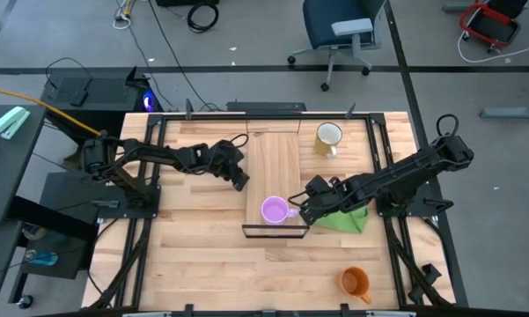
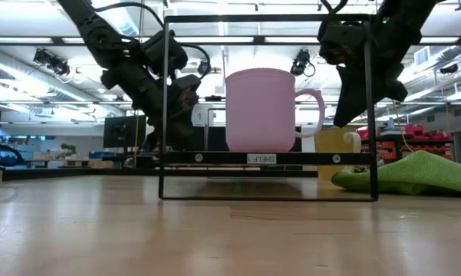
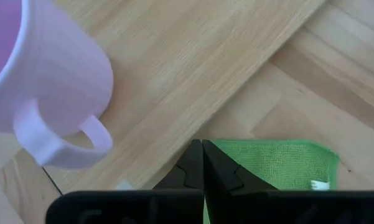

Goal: Stack small to large cups/mugs on shelf
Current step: Move the shelf from left to the middle table, then put the orange mug on the shelf

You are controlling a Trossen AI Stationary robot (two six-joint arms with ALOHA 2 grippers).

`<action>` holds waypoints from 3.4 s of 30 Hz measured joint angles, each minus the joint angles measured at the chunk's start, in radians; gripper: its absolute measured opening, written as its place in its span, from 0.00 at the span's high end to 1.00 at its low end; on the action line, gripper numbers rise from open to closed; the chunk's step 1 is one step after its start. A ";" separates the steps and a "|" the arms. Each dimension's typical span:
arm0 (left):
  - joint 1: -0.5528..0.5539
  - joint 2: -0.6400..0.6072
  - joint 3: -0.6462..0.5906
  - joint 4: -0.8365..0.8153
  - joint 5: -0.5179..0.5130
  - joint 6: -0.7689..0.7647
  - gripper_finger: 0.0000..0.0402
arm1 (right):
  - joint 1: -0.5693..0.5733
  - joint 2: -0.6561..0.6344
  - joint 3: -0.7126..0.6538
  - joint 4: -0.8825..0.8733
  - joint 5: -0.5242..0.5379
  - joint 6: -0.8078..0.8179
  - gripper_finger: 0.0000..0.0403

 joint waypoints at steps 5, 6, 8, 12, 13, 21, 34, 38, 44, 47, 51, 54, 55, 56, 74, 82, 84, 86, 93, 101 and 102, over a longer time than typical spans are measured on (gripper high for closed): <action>0.015 0.000 0.001 -0.039 -0.008 0.024 0.95 | 0.000 -0.002 0.000 -0.014 0.000 -0.003 1.00; 0.024 0.000 0.001 -0.042 -0.009 0.029 0.96 | 0.000 -0.003 0.000 -0.020 0.000 -0.002 1.00; 0.042 -0.001 0.002 -0.059 -0.011 0.028 0.98 | 0.000 -0.003 0.000 -0.027 0.000 -0.002 1.00; 0.068 -0.001 0.002 -0.136 -0.016 0.027 0.99 | 0.000 -0.003 0.000 -0.028 0.000 0.000 1.00; 0.070 0.006 0.002 -0.131 -0.019 0.025 0.98 | -0.001 -0.003 0.000 -0.027 0.000 0.000 1.00; 0.054 0.100 0.021 -0.049 0.012 0.014 0.97 | -0.001 -0.003 0.000 -0.029 0.000 0.000 1.00; 0.049 0.140 0.122 -0.040 0.036 0.028 0.96 | -0.001 -0.003 0.000 -0.088 0.000 0.001 1.00; 0.044 0.150 0.145 -0.051 0.047 0.034 0.99 | -0.003 -0.004 0.000 -0.132 0.000 0.027 1.00; 0.045 0.162 0.157 -0.077 0.051 0.042 0.94 | -0.003 -0.018 0.000 -0.179 0.008 0.046 1.00; 0.046 0.164 0.156 -0.101 0.050 0.058 0.94 | -0.003 -0.037 0.000 -0.189 0.014 0.047 1.00; 0.049 0.165 0.156 -0.139 0.049 0.083 0.96 | -0.002 -0.084 0.000 -0.193 0.030 0.053 1.00; 0.058 0.165 0.156 -0.197 0.048 0.095 0.97 | 0.000 -0.123 0.000 -0.202 0.038 0.053 0.99; 0.063 0.165 0.156 -0.216 0.048 0.100 0.97 | 0.000 -0.137 0.000 -0.208 0.039 0.053 0.99; 0.068 0.165 0.156 -0.238 0.048 0.113 0.97 | 0.000 -0.151 0.000 -0.210 0.041 0.053 0.98; 0.105 0.118 0.158 -0.609 -0.036 0.265 0.96 | 0.213 -0.420 0.000 -0.315 -0.129 0.300 0.98; 0.077 0.118 0.158 -0.609 -0.063 0.320 0.95 | 0.512 -0.422 0.056 -0.310 -0.085 0.573 0.98; 0.076 0.118 0.158 -0.612 -0.065 0.327 0.94 | 0.584 -0.391 0.080 -0.312 -0.041 0.634 0.98; 0.076 0.118 0.158 -0.617 -0.065 0.332 0.94 | 0.649 -0.354 0.108 -0.313 0.000 0.674 0.99; 0.095 0.115 0.115 -0.587 -0.055 0.373 0.97 | 0.761 -0.205 0.216 -0.396 0.056 0.830 0.99; 0.103 0.115 0.092 -0.560 -0.036 0.329 0.94 | 0.812 -0.025 0.397 -0.542 -0.015 0.909 0.99; 0.098 0.115 0.091 -0.560 -0.041 0.329 0.94 | 0.815 -0.004 0.415 -0.560 -0.029 0.909 0.99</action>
